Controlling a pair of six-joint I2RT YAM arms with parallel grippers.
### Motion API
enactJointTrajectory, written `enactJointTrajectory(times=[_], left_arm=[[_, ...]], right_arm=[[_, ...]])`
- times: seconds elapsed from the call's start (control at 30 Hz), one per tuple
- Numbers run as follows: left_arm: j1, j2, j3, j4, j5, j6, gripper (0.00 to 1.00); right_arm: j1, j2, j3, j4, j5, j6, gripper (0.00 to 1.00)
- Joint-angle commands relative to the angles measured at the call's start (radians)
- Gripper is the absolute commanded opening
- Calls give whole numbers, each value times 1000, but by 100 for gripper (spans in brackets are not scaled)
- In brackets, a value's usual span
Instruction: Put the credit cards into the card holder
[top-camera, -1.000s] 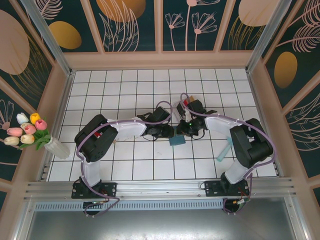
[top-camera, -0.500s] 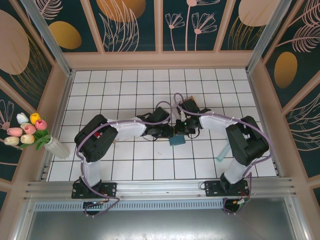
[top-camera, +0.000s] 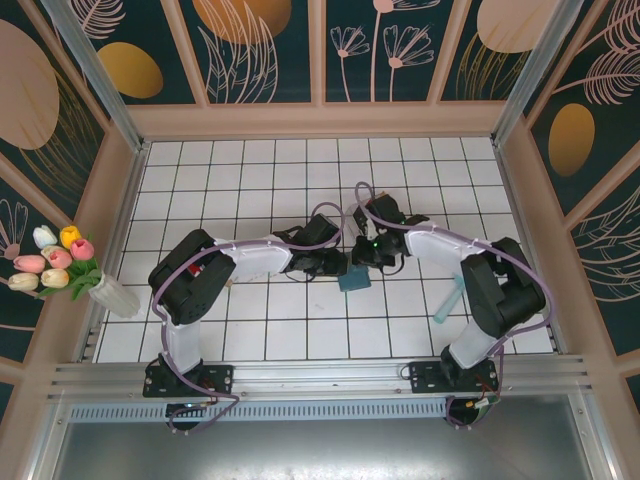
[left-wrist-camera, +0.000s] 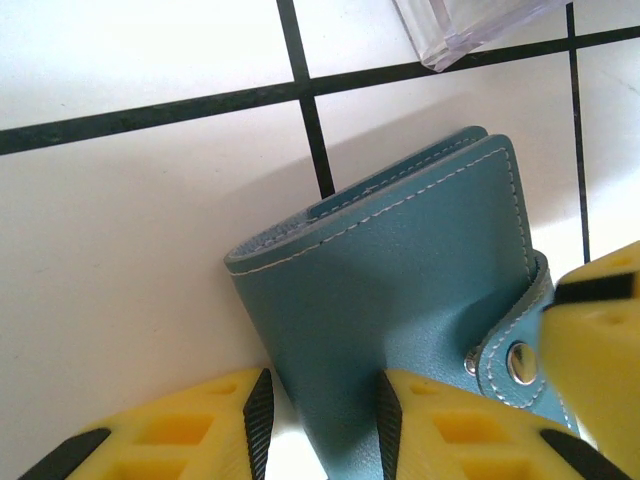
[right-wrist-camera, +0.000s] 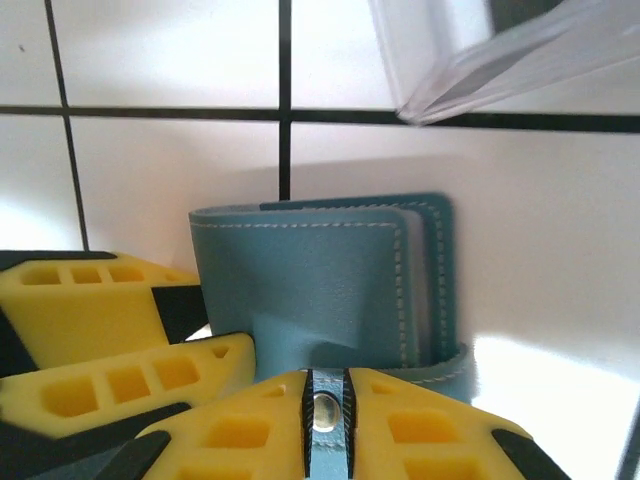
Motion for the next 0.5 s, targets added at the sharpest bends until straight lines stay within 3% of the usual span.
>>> enactJointTrajectory(times=[0.0,0.27,0.47], left_arm=[[-6,28,-26,-13,-41,2,36],[-6,29,-23,-14,-37,4,36],[-6,29,-23,-15,-38,3,36]], right_arm=[[-18,-28,34,-66,-45,-33,19],[-18,36,33,-61,-106,-48,17],[-20,44,27,-79,-83,-57,17]])
